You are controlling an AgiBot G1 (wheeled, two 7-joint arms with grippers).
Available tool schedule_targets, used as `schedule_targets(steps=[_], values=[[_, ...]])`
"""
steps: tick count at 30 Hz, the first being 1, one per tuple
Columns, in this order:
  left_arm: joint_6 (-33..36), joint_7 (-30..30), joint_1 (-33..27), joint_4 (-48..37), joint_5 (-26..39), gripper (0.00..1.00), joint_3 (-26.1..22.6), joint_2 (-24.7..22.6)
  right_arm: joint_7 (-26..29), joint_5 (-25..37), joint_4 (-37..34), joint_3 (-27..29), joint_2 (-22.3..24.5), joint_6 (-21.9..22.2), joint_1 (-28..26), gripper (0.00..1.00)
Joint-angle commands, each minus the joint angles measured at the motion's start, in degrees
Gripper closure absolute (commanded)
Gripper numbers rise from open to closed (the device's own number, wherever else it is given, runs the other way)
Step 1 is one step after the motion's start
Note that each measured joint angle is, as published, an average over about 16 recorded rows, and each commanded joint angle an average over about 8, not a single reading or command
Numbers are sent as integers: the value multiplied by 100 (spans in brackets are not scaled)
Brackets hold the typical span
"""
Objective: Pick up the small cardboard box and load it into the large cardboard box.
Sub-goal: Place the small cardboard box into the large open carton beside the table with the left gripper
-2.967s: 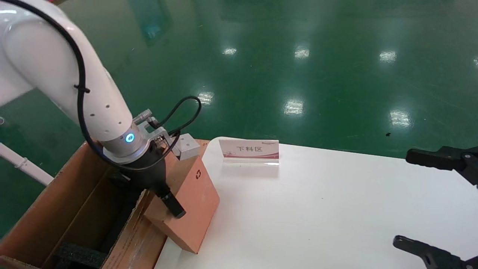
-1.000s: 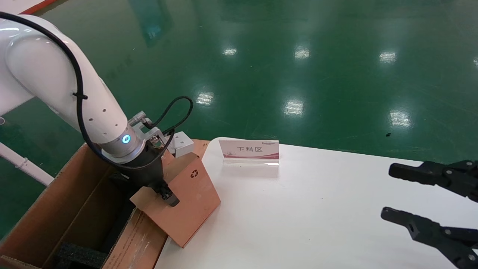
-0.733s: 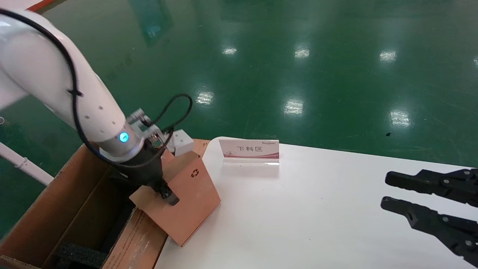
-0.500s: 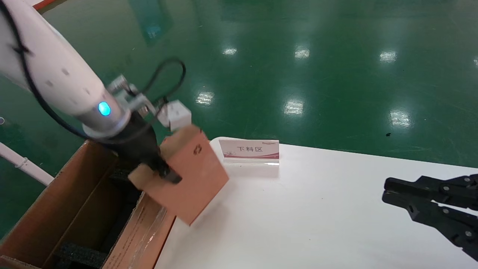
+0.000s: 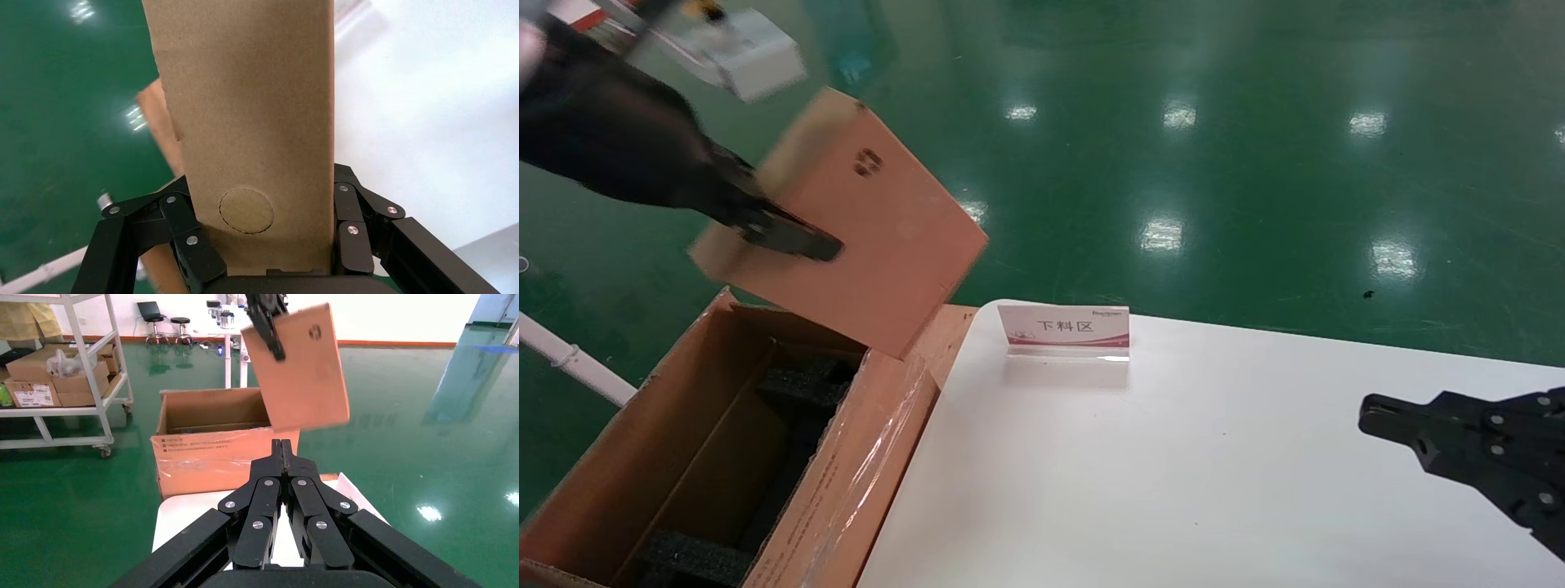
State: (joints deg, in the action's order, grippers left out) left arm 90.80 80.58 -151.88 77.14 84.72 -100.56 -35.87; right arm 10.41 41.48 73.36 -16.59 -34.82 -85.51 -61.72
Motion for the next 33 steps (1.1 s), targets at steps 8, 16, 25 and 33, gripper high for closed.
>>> schedule_targets(steps=[8, 16, 25, 33], values=[[64, -136, -995, -47, 205, 100, -1611, 15, -2, -2, 0, -3, 1, 1, -1, 32], [9, 16, -1229, -125, 202, 100, -2780, 62, -3, -4, 0, -6, 2, 3, -1, 0], [-187, 299, -987, -275, 208, 100, -3487, 371, -5, -6, 0, -9, 4, 4, -2, 0], [-646, 199, -434, -605, 82, 100, -3639, 686, -6, -8, 0, -12, 5, 5, -3, 0]])
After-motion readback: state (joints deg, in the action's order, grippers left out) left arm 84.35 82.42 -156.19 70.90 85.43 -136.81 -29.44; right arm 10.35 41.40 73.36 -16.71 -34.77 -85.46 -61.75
